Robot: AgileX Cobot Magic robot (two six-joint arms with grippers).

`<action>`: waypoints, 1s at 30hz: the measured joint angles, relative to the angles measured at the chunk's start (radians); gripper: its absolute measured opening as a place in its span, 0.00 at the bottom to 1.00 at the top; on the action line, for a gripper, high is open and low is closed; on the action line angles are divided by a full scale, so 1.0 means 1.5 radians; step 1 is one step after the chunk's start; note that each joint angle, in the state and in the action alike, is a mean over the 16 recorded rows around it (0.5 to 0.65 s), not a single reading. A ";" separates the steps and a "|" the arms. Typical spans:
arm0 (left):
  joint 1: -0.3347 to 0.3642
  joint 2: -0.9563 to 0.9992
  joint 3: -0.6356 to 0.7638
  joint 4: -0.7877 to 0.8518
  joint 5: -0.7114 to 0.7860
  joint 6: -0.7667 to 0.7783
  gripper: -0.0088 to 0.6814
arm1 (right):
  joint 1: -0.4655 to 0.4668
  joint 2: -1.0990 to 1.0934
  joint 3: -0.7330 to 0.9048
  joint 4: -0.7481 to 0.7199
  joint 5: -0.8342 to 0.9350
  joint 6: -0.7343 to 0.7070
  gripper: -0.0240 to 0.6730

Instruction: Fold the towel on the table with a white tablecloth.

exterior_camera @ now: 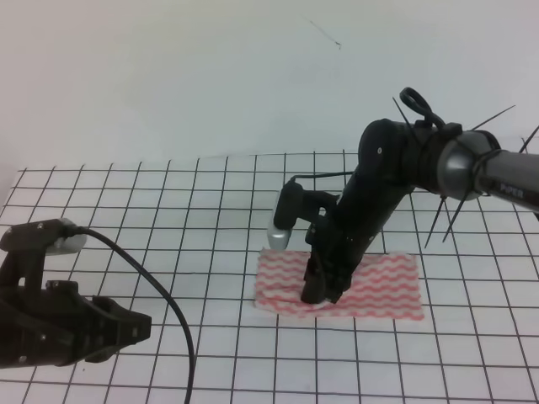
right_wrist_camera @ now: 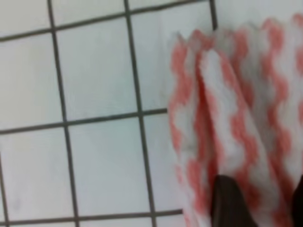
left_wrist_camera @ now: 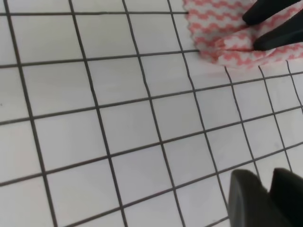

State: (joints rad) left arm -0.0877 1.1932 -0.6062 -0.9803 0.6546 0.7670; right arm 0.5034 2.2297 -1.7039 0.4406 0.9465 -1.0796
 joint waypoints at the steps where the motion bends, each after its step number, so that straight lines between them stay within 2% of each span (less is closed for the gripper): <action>1: 0.000 0.000 0.000 0.000 0.000 0.000 0.15 | 0.000 0.000 0.000 0.002 0.000 -0.001 0.42; 12: 0.000 0.000 0.000 -0.002 0.000 0.000 0.15 | 0.001 0.001 0.000 0.020 -0.014 -0.020 0.21; 16: 0.000 0.000 0.000 -0.003 0.000 0.001 0.15 | 0.002 0.000 -0.004 0.031 -0.015 -0.035 0.17; 20: 0.000 0.000 0.000 -0.003 0.000 0.002 0.15 | 0.007 0.000 -0.011 0.042 -0.016 -0.048 0.20; 30: 0.000 0.000 0.000 -0.003 0.001 0.004 0.15 | 0.025 0.011 -0.027 0.027 -0.021 -0.063 0.37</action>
State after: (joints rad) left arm -0.0877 1.1932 -0.6062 -0.9845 0.6556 0.7726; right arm 0.5411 2.2463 -1.7443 0.4812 0.9147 -1.1740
